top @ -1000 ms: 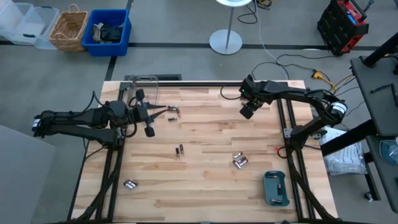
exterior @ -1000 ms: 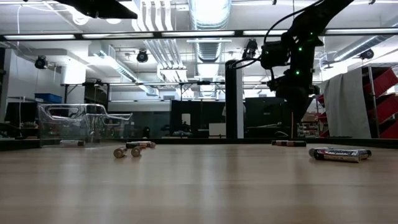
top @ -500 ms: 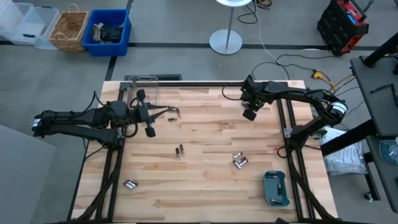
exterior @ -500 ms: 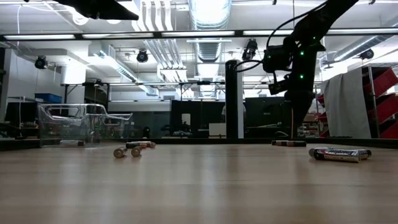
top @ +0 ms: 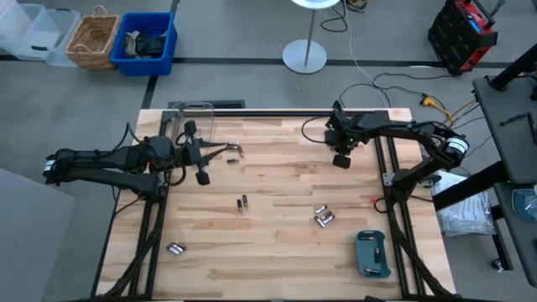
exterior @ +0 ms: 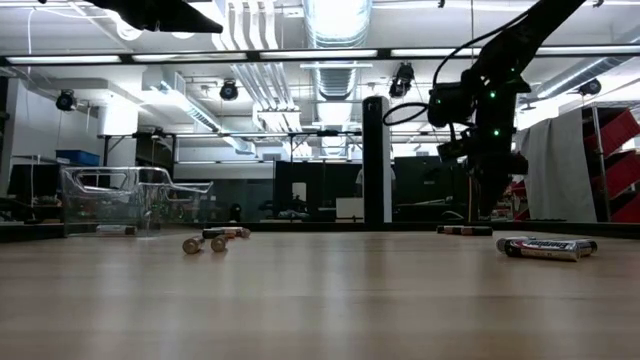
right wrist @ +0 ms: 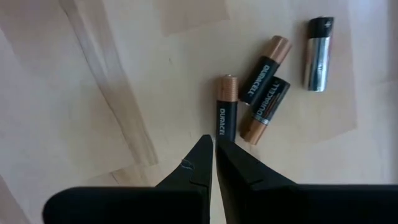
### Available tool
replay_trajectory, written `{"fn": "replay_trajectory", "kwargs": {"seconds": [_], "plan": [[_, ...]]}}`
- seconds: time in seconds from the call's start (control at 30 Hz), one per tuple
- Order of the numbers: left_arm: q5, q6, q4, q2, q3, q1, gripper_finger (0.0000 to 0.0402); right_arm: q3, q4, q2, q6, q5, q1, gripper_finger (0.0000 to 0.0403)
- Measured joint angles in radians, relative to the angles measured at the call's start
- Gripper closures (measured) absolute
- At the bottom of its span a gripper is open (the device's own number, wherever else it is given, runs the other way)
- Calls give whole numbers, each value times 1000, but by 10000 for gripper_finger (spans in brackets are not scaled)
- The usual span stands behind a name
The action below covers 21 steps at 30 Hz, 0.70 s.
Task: Sort batteries
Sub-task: Put the copper and black battery into the blue bin
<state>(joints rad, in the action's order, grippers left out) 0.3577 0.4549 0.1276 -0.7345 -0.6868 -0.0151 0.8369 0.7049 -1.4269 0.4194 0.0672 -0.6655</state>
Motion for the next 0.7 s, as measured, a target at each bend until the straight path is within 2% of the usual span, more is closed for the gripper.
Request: {"fn": "replay_trajectory", "kwargs": {"seconds": [0.4,0.53,0.7], "plan": [[0,1,0,0,0,0,361,-13,-93,0,8,15,0,272],[0,2,0,0,0,0,361,-26,-94,0,1,14,0,257],[0,5,0,0,0,0,361,-53,-94,0,-11,13,0,257]]}}
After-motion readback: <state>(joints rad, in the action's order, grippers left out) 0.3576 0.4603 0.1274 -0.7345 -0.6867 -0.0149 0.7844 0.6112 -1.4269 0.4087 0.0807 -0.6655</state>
